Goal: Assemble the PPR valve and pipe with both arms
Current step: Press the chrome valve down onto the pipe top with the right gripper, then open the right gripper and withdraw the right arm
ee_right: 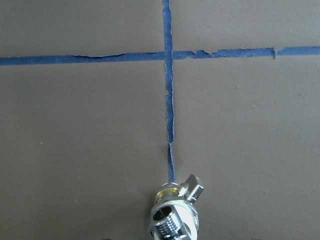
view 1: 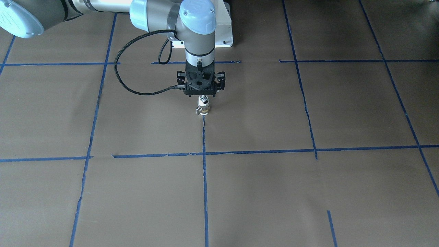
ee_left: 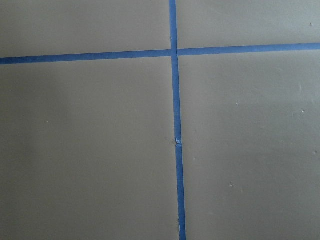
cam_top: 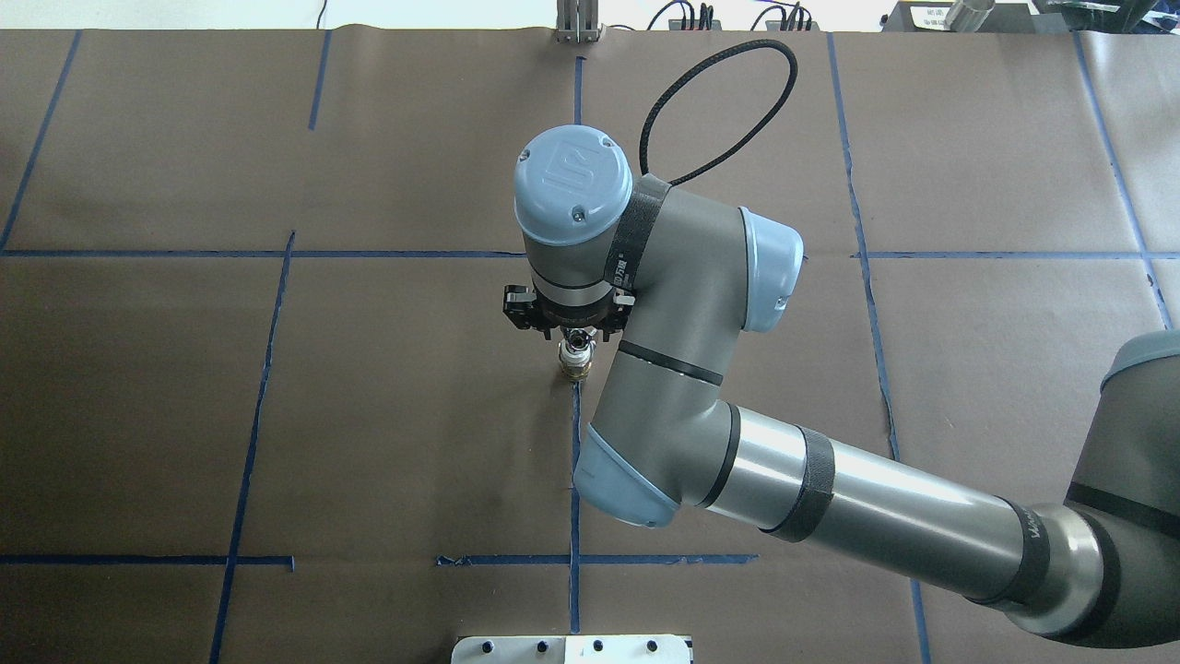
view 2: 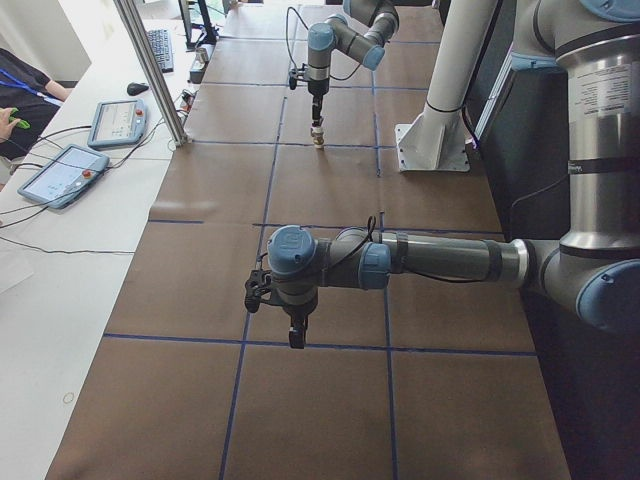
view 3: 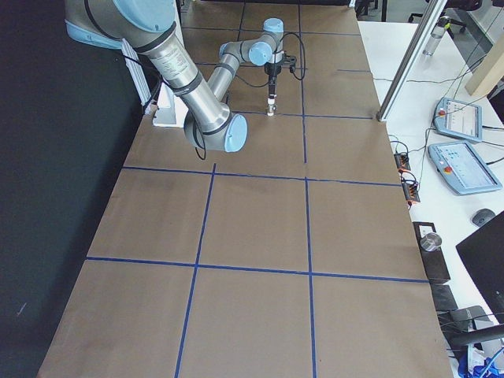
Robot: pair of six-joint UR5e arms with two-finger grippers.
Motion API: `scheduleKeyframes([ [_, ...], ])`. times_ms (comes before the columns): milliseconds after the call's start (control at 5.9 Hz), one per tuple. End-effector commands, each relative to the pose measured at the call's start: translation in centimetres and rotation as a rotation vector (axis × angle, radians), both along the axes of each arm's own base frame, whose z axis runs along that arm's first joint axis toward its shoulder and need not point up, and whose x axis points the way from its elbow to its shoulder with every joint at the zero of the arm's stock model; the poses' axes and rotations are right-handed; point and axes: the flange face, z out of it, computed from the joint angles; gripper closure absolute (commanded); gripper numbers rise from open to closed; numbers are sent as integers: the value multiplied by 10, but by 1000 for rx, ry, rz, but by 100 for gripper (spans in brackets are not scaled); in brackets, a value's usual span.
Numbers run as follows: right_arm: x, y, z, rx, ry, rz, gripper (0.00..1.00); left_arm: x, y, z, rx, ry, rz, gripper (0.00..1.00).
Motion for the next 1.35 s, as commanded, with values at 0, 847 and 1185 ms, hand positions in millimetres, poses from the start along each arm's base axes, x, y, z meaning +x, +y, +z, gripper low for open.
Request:
scheduleKeyframes([
  [0, 16, -16, -5, 12, -11, 8, 0, 1, 0, 2, -3, -2, 6, 0],
  [847, 278, -204, 167, 128, 7, -214, 0, 2, -3, 16, 27, -4, 14, 0],
  [1185, 409, -205, 305, 225, 54, -365, 0, 4, -3, 18, 22, -7, 17, 0],
])
